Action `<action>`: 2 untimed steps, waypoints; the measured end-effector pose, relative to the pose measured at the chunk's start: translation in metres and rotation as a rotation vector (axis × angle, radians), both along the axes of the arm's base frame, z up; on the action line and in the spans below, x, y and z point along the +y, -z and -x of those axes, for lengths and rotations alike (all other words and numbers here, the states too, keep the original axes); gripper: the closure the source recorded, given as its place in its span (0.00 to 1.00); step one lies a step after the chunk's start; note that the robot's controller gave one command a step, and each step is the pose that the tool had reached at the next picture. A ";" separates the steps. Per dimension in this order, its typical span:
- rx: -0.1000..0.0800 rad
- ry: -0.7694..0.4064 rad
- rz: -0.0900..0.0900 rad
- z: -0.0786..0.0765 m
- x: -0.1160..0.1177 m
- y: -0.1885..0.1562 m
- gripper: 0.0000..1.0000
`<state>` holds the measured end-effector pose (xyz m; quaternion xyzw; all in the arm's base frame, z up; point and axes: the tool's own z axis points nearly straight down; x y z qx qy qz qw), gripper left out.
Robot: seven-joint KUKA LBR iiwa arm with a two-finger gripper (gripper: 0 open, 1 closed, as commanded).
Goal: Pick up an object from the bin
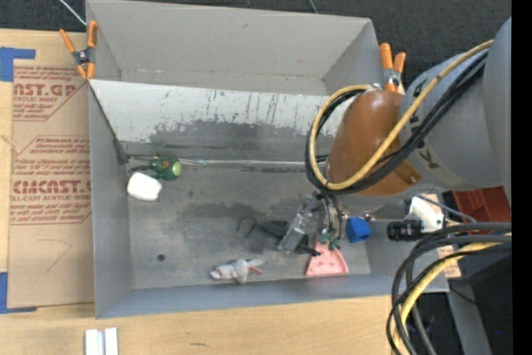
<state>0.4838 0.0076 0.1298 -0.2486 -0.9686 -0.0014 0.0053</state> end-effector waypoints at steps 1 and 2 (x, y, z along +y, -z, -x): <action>-0.002 0.000 0.000 -0.001 0.000 -0.008 1.00; 0.001 -0.001 0.000 0.000 0.000 -0.016 1.00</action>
Offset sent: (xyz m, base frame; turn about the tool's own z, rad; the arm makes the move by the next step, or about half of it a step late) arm 0.0000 -0.0001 0.0402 0.0000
